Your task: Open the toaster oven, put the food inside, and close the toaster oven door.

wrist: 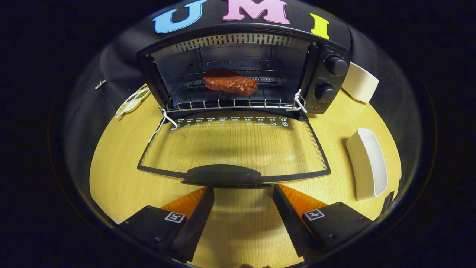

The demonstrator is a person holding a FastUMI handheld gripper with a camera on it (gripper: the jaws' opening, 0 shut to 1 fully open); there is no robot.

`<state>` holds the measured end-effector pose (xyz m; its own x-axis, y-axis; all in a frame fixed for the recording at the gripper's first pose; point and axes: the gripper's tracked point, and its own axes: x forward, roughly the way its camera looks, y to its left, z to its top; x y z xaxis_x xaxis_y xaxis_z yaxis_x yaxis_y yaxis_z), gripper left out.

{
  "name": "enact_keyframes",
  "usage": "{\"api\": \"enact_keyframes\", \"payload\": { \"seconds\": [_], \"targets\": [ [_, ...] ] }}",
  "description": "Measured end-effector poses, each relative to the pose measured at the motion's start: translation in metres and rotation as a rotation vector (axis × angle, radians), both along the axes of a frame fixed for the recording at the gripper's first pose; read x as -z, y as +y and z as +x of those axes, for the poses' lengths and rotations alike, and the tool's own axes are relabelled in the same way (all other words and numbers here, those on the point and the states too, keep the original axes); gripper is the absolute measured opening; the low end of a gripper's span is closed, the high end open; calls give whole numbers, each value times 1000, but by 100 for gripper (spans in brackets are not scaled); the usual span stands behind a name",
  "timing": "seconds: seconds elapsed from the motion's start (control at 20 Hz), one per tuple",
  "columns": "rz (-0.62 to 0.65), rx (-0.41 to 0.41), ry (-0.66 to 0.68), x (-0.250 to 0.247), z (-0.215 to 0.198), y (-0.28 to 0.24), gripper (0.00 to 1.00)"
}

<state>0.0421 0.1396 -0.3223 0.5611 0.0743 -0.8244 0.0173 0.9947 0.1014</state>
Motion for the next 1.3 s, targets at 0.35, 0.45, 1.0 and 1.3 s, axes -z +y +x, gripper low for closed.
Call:
{"api": "enact_keyframes", "payload": {
  "seconds": [0.35,0.45,1.0,1.3],
  "targets": [
    [-73,-78,-118,-45,8,-3,98],
    [-43,-84,-167,-68,17,-5,98],
    [77,0,-471,-194,113,-14,99],
    [68,21,-683,-280,100,-54,99]
  ]
}}
